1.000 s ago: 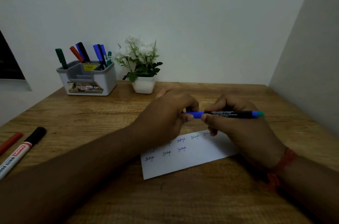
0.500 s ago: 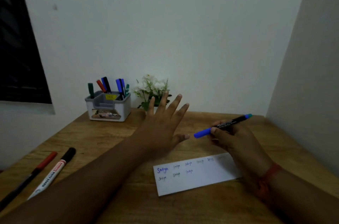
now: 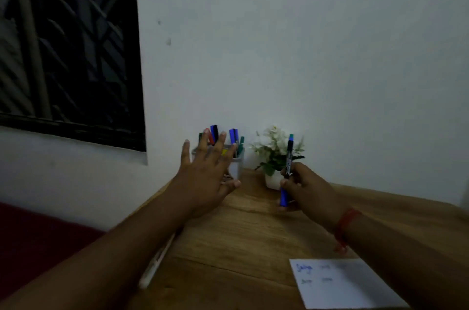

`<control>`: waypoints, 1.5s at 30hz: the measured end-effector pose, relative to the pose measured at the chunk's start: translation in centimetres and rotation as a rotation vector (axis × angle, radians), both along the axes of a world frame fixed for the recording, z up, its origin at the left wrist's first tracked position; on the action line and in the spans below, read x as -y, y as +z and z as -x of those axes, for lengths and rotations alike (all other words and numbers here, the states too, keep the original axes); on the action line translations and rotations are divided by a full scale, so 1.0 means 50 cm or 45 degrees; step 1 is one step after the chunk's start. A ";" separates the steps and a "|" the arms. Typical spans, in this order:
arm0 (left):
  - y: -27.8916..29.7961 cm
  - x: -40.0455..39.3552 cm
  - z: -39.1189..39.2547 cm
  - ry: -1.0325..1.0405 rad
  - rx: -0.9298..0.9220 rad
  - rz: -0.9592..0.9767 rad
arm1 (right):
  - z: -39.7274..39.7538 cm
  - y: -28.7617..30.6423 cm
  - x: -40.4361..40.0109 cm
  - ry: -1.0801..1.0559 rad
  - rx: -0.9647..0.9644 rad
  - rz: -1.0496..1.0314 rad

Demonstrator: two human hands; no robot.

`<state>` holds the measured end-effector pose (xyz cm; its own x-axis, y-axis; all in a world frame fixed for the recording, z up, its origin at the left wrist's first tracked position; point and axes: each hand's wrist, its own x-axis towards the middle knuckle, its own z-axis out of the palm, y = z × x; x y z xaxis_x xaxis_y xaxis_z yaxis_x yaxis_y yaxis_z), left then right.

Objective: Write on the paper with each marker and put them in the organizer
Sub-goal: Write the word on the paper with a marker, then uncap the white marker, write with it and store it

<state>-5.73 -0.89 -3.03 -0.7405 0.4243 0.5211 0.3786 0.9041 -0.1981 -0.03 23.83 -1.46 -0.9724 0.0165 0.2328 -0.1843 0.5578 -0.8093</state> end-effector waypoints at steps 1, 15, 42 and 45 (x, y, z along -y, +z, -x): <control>-0.001 0.034 0.011 0.039 -0.021 -0.017 | 0.015 0.006 0.021 0.015 -0.012 -0.073; -0.055 0.189 0.040 0.259 0.164 -0.219 | 0.232 0.190 0.264 -0.056 -0.341 -0.952; -0.025 0.218 -0.002 -0.266 0.886 -0.353 | 0.267 0.154 0.279 -0.093 -0.678 -0.803; -0.007 0.227 -0.016 -0.368 1.105 -0.419 | 0.240 0.124 0.251 -0.046 -0.763 -0.803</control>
